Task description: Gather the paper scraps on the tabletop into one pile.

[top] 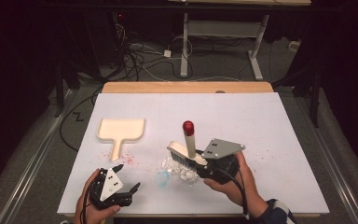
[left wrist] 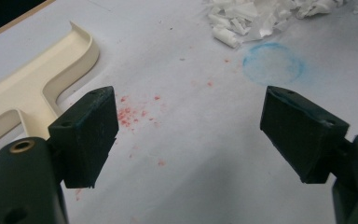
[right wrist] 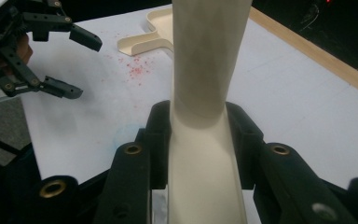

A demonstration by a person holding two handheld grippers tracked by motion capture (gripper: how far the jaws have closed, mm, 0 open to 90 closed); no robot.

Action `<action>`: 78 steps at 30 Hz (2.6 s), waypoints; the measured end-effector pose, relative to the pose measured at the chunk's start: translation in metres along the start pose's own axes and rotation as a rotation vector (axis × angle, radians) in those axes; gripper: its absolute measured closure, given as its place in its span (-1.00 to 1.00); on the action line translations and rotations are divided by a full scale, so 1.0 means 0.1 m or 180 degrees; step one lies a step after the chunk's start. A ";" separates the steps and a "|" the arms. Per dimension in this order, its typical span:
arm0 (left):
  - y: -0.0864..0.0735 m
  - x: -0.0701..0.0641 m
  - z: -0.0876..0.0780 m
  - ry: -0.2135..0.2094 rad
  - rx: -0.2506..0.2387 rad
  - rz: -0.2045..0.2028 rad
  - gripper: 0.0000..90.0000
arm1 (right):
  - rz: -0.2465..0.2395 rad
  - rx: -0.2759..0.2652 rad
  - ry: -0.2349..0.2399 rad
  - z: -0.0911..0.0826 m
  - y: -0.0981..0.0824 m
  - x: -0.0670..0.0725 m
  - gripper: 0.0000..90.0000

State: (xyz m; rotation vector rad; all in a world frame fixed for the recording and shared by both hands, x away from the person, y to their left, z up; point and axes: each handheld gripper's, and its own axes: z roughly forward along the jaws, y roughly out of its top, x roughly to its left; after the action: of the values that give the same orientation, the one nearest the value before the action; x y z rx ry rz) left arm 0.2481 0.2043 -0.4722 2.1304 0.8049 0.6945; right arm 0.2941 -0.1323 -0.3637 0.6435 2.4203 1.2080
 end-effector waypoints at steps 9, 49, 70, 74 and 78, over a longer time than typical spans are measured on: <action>0.00 -0.01 0.01 -0.0010 0.0022 0.0026 -0.60 | 0.0217 0.0008 -0.0001 -0.43 -0.40 -0.26 0.51; 0.03 -0.06 0.10 -0.0062 0.0114 0.0161 -0.59 | 0.0887 0.1255 -0.0073 -0.23 -0.95 -1.58 0.19; 0.04 -0.09 0.12 -0.0103 0.0151 0.0211 -0.59 | 0.0410 0.1028 -0.0891 -0.28 -0.92 -1.84 -0.22; 0.04 -0.09 0.11 -0.0094 0.0142 0.0215 -0.60 | 0.0418 0.0699 -0.1034 -0.33 -0.94 -1.73 -0.31; 0.04 -0.09 0.11 -0.0086 0.0147 0.0219 -0.60 | 0.0429 0.0425 -0.1003 -0.40 -0.95 -1.61 -0.32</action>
State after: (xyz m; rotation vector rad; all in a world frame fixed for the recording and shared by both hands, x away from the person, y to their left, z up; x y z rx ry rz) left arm 0.2510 0.1913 -0.4775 2.2133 0.7426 0.6872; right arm 0.3855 -0.2966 -0.3998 0.9719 2.2318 0.9167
